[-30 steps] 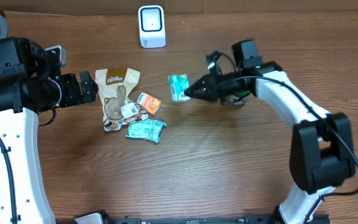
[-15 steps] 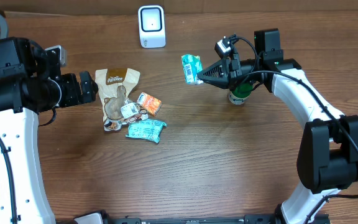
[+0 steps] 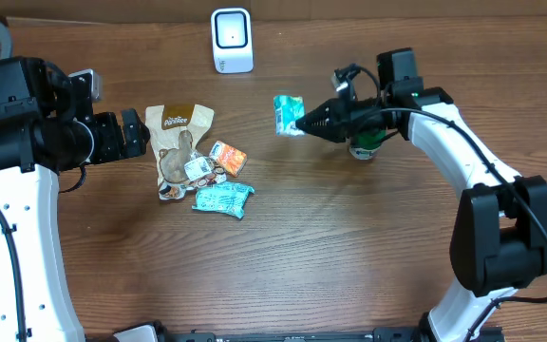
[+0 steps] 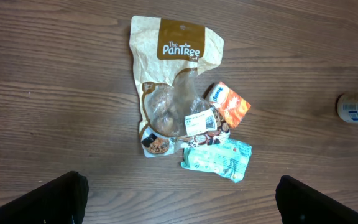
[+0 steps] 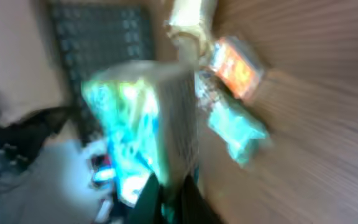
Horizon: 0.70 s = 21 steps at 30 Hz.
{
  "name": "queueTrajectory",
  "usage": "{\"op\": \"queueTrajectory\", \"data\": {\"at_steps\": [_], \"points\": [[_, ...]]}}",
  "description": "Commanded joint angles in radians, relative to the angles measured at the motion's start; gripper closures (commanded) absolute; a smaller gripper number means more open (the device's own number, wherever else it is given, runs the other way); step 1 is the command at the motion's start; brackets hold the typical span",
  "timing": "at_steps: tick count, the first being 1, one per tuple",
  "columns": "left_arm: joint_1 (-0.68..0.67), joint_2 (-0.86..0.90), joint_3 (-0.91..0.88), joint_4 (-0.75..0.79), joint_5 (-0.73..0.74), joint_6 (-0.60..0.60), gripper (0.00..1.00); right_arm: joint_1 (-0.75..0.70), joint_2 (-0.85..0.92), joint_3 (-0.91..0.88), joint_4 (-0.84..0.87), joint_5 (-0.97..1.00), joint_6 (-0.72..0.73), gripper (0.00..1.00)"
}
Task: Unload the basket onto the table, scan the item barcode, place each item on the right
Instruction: 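Lift the teal pack with the right gripper and raise it, then hold the teal pack in front of the white scanner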
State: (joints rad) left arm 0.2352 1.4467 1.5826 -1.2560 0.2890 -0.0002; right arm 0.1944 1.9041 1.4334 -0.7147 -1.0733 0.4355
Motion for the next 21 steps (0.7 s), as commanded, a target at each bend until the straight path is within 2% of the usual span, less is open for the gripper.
{"op": "queueTrajectory", "data": {"at_steps": [1, 5, 9, 12, 17, 18, 21], "points": [[-0.006, 0.000, 0.004, 0.000, 0.015, -0.007, 0.01, 0.070, -0.025, 0.240, -0.198, 0.441, -0.132, 0.96], [-0.006, 0.000, 0.004, 0.000, 0.015, -0.007, 0.00, 0.140, -0.018, 0.479, -0.344, 0.770, -0.134, 0.96], [-0.006, 0.000, 0.004, 0.000, 0.015, -0.007, 0.00, 0.209, 0.015, 0.646, -0.326, 1.021, -0.162, 0.96], [-0.006, 0.000, 0.004, 0.000, 0.015, -0.007, 0.01, 0.265, 0.051, 0.674, -0.191, 1.235, -0.215, 0.96], [-0.006, 0.000, 0.004, 0.000, 0.015, -0.007, 0.01, 0.352, 0.182, 0.673, 0.117, 1.531, -0.438, 0.96], [-0.006, 0.000, 0.004, 0.000, 0.015, -0.007, 0.00, 0.375, 0.245, 0.673, 0.234, 1.607, -0.547, 0.96], [-0.006, 0.000, 0.004, 0.000, 0.015, -0.007, 0.00, 0.396, 0.332, 0.673, 0.385, 1.634, -0.736, 0.96]]}}
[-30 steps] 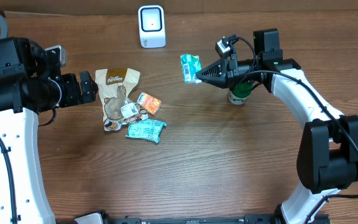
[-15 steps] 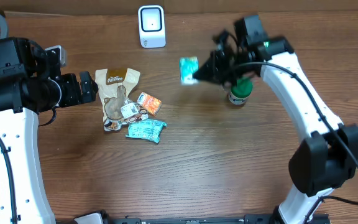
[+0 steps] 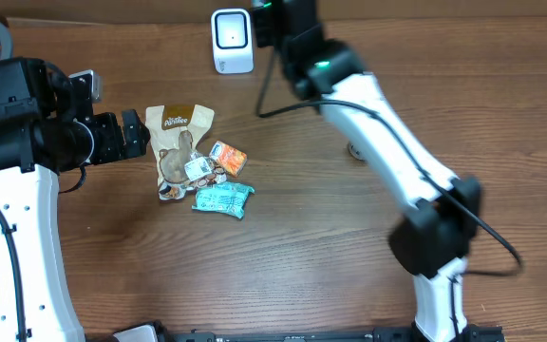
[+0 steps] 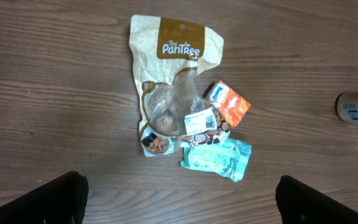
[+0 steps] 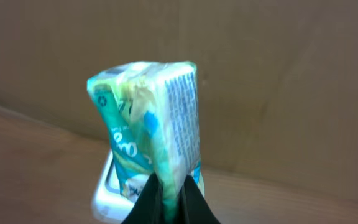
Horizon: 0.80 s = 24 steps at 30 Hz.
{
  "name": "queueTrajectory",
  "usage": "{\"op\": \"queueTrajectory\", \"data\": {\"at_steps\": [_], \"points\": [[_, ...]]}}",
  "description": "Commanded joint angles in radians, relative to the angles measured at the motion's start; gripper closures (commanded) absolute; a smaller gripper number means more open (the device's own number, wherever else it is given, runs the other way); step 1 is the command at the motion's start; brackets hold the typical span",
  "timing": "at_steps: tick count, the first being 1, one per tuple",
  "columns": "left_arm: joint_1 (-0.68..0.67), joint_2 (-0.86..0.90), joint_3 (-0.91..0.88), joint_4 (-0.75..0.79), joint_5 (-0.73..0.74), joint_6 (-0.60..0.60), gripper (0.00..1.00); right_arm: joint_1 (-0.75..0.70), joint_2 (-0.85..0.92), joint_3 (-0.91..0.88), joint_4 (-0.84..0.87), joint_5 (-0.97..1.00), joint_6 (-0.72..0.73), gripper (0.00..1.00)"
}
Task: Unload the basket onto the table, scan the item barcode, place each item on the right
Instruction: 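Hold the teal pack in front of the white scanner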
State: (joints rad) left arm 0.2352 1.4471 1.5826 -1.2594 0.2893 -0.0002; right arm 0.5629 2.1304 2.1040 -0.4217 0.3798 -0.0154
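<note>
The item is a green and white packet (image 5: 148, 118), held upright with my right gripper (image 5: 169, 190) shut on its lower edge. Right behind it, low on the left in the right wrist view, stands the white scanner (image 5: 104, 193). From overhead the scanner (image 3: 231, 40) sits at the table's far edge, and my right gripper (image 3: 266, 17) is just to its right; the arm hides the packet there. My left gripper (image 3: 136, 133) hangs open at the left, above the table and holding nothing.
A pile lies left of centre: a tan pouch (image 3: 177, 142), an orange packet (image 3: 227, 157) and a teal packet (image 3: 222, 199). A green-capped bottle (image 4: 356, 107) lies to the right of them. A brown cardboard wall (image 5: 278, 74) backs the table.
My right gripper, still shut on the green packet, has moved from mid-table right of the pile to the far edge beside the scanner. The left arm and the pile have not moved.
</note>
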Motion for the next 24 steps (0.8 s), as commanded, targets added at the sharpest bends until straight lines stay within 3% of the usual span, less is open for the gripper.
{"op": "queueTrajectory", "data": {"at_steps": [1, 7, 12, 17, 24], "points": [[-0.006, -0.001, 0.004, 0.004, 0.015, -0.007, 0.01, 0.032, 0.135, 0.003, 0.139, 0.181, -0.344, 0.96], [-0.006, 0.000, 0.004, 0.004, 0.015, -0.007, 0.00, 0.037, 0.267, -0.001, 0.385, 0.179, -0.610, 0.96], [-0.006, -0.001, 0.004, 0.004, 0.015, -0.007, 0.00, 0.037, 0.341, -0.003, 0.474, 0.144, -0.793, 0.96], [-0.006, -0.001, 0.004, 0.004, 0.015, -0.007, 0.00, 0.037, 0.393, -0.003, 0.524, 0.090, -0.883, 0.96], [-0.006, -0.001, 0.004, 0.004, 0.015, -0.007, 0.00, 0.037, 0.419, -0.003, 0.570, 0.034, -0.902, 0.96]]}}
